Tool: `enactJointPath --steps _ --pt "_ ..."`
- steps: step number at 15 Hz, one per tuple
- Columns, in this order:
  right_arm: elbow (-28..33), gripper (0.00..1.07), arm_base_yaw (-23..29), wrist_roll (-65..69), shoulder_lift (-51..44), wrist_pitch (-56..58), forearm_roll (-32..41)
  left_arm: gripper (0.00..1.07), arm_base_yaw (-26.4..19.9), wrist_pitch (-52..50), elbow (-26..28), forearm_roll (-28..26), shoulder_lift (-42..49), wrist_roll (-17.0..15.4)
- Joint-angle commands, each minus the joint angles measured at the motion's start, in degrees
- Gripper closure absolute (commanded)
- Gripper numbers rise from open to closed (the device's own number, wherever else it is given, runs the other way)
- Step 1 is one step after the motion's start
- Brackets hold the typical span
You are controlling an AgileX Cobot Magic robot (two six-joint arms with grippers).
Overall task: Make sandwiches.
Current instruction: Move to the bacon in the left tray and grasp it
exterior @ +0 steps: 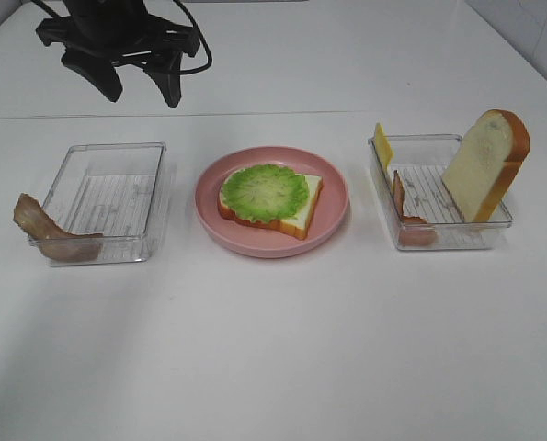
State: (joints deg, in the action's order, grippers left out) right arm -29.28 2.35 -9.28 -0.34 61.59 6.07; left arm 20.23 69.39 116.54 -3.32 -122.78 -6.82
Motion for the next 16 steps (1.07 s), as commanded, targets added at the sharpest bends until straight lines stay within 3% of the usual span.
enactJointPath --steps 1,6,8,13,16 --pt "0.23 0.34 -0.29 0.40 -0.69 -0.57 -0.06 0.36 -1.55 4.13 -6.36 2.41 5.84 -0.40" --pt "0.23 0.34 -0.29 0.40 -0.69 -0.57 -0.06 0.36 -9.91 4.01 -23.66 2.41 15.70 -0.40" --pt "0.23 0.34 -0.29 0.40 -0.69 -0.57 -0.06 0.36 -13.06 2.81 -27.27 2.46 15.70 -0.34" --pt "0.23 0.34 -0.29 0.40 -0.69 -0.57 -0.06 0.36 -15.58 -0.17 -29.11 1.89 13.35 0.23" --pt "0.23 0.34 -0.29 0.40 -0.69 -0.57 -0.06 0.38 -15.41 -6.30 -29.11 -2.69 7.91 1.95"
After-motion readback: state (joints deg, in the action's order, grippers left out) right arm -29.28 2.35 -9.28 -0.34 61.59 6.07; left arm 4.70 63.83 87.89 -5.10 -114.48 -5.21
